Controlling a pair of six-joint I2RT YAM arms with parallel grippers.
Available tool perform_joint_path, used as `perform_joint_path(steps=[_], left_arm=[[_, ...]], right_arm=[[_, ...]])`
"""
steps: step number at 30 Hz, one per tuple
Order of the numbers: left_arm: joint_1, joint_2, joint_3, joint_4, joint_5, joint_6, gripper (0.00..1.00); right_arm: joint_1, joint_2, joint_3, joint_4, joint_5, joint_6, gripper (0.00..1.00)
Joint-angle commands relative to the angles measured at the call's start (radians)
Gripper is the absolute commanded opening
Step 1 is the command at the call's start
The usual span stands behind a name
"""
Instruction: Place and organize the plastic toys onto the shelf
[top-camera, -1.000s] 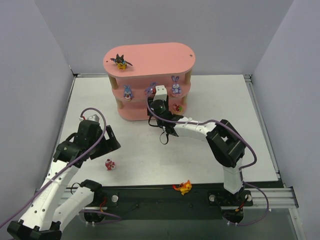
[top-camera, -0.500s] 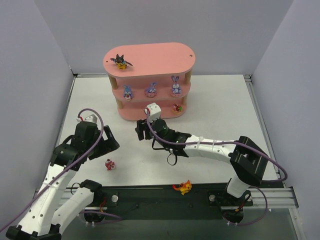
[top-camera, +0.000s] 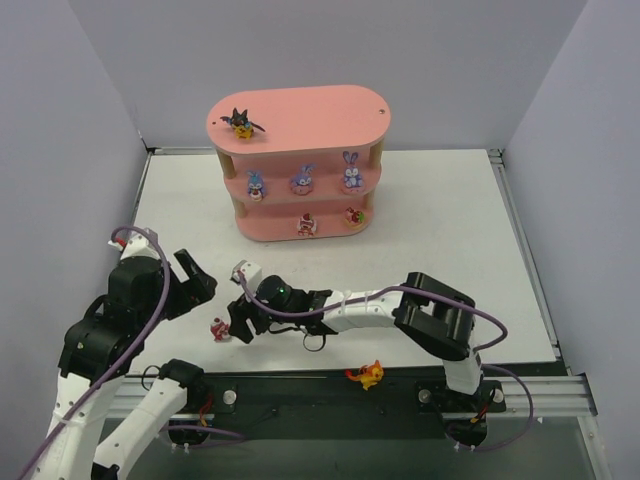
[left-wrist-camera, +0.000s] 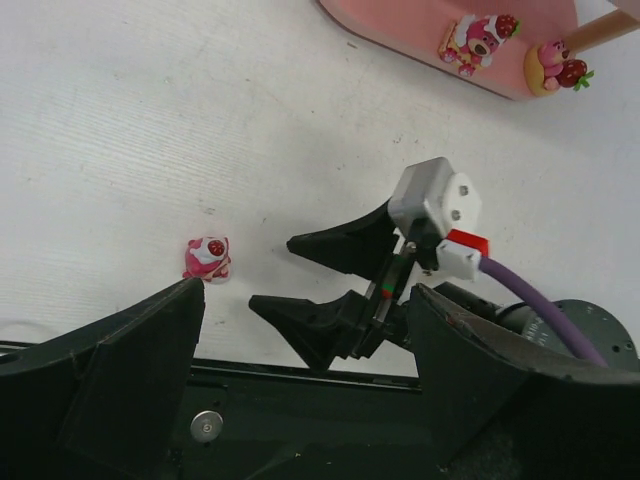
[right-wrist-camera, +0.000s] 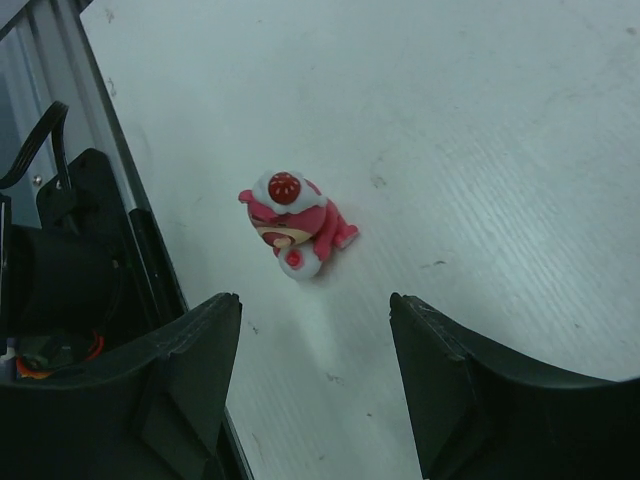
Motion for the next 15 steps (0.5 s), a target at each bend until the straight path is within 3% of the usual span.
perform_joint_path(steps=[1, 15], left_arm=[[0.001, -0.029, 0.063, -0.057, -0.060, -0.009, 0.92], [0.001, -0.015, 0.090, -0.060, -0.011, 0.020, 0.92]], right_arm=[[0.024, 0.055, 0.137, 0.023, -0.135, -0.059, 0.62], [0.046, 0.197, 0.259, -0.123, -0.101, -0.196, 0.66]])
